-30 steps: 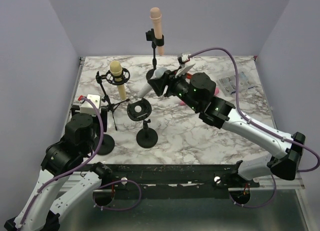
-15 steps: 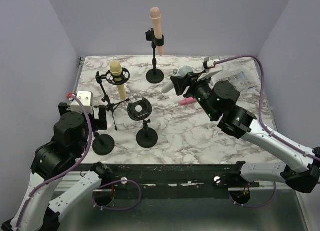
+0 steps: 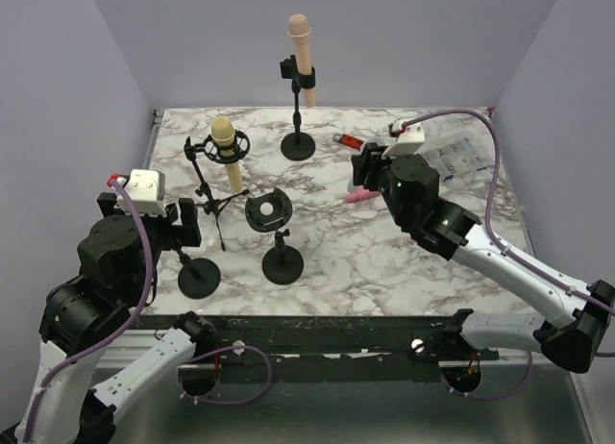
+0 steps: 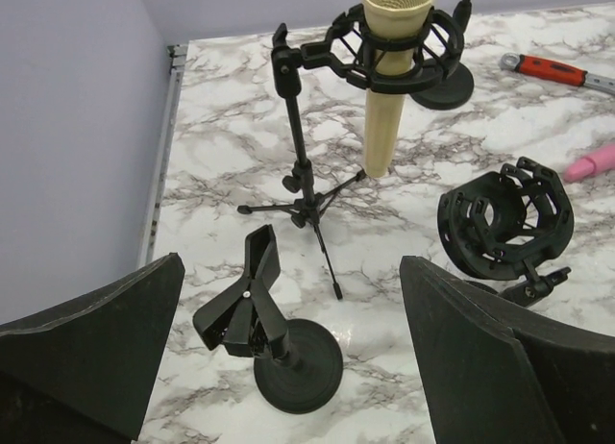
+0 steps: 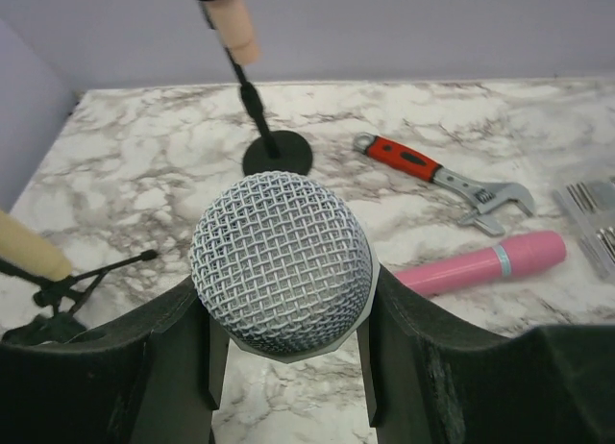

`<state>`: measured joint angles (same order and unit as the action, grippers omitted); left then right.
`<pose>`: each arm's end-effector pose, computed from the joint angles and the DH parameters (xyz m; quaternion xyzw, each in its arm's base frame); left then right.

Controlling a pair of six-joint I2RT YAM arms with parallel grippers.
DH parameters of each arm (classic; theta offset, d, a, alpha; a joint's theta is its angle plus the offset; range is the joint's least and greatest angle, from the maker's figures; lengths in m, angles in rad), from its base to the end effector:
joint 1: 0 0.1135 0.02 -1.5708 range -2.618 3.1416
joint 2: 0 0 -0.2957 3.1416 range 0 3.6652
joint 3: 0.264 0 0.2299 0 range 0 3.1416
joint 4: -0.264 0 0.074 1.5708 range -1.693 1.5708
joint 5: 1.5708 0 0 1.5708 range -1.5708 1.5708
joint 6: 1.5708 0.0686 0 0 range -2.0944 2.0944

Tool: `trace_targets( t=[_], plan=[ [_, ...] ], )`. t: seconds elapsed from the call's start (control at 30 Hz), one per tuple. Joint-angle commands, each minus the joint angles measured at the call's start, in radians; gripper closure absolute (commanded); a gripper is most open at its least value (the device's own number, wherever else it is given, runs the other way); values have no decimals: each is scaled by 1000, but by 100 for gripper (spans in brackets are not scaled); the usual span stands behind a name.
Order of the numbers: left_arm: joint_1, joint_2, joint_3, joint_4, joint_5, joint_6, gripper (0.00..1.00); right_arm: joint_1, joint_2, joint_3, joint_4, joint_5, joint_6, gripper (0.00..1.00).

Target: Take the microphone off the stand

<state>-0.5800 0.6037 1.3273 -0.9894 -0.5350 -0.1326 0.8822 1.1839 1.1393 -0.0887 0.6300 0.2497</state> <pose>0.0455 0.0120 0.4383 0.0135 0.7828 -0.0074 0.6221 0.1971 0.1759 0.4202 -0.0287 0.7436 0.1389 0.6535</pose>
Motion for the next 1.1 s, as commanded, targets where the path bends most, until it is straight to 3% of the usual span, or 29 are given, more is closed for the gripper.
trace_targets(
  t=[0.0,0.2,0.33,0.4,0.6,0.73,1.07],
  plan=[
    [-2,14,-31,20,68,-5,3,-155,9,-28,-90,-112,147,99],
    [-3,-32,-48,47,106,-9,4,-443,56,-93,-135,-477,430,99],
    [-2,-86,-84,88,150,14,4,-631,140,-208,-20,-813,611,99],
    [-2,-97,-89,88,150,18,3,-681,175,-270,63,-907,685,99],
    [-3,-122,-108,77,143,21,3,-736,247,-363,115,-784,833,99],
    [-3,-129,-123,79,138,24,3,-768,301,-420,133,-781,962,99],
    [-2,-127,-147,93,153,14,3,-801,264,-606,291,-594,1202,99]
  ],
)
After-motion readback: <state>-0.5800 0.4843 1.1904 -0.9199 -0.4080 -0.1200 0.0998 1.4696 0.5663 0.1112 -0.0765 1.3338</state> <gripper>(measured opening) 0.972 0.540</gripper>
